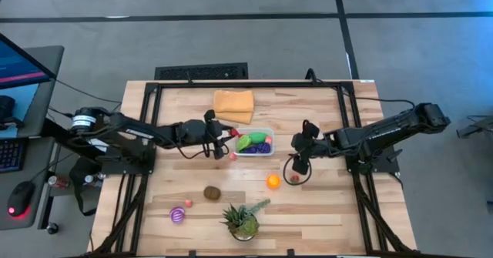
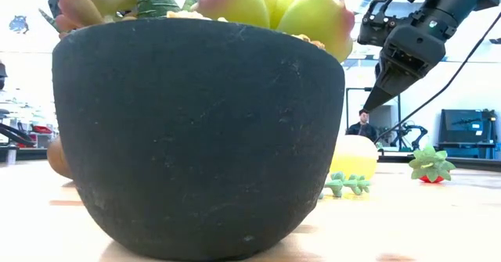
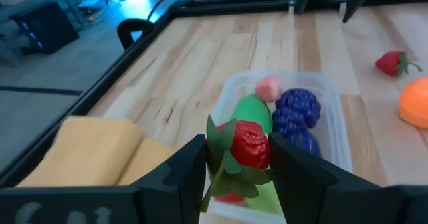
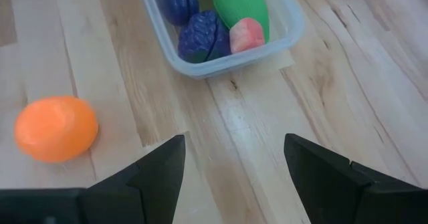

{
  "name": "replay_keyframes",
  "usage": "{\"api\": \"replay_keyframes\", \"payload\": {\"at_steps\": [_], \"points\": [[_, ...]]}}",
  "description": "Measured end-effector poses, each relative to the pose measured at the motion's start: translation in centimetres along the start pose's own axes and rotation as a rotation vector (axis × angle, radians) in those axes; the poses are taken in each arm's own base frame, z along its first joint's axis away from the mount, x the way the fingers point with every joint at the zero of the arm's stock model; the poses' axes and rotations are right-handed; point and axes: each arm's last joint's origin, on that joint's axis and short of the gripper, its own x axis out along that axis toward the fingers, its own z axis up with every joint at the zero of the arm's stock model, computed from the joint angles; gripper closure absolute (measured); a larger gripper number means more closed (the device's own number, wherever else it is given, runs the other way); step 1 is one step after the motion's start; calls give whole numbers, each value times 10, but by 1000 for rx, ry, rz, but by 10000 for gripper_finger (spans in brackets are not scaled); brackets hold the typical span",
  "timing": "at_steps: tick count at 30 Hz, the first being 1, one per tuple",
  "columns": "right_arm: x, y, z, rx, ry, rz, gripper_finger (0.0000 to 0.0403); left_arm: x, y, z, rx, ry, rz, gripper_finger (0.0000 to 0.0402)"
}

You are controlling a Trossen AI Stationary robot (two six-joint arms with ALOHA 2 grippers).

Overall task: Pick and placing Produce into tupperware
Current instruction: Put the left red strawberry into the transparent container

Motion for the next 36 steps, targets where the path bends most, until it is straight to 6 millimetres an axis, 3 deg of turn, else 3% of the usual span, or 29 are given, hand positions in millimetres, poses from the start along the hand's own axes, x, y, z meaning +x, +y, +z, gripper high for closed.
{"api": "replay_keyframes", "payload": {"at_steps": [12, 24, 36], "points": [[0, 0, 0, -1, 0, 1, 154, 39, 4, -12, 32, 107, -3, 262], [14, -2, -22, 4, 13, -2, 154, 40, 14, -16, -22, 157, -10, 262], [16, -2, -23, 24, 4, 1, 154, 40, 13, -16, -43, 165, -21, 258]]}}
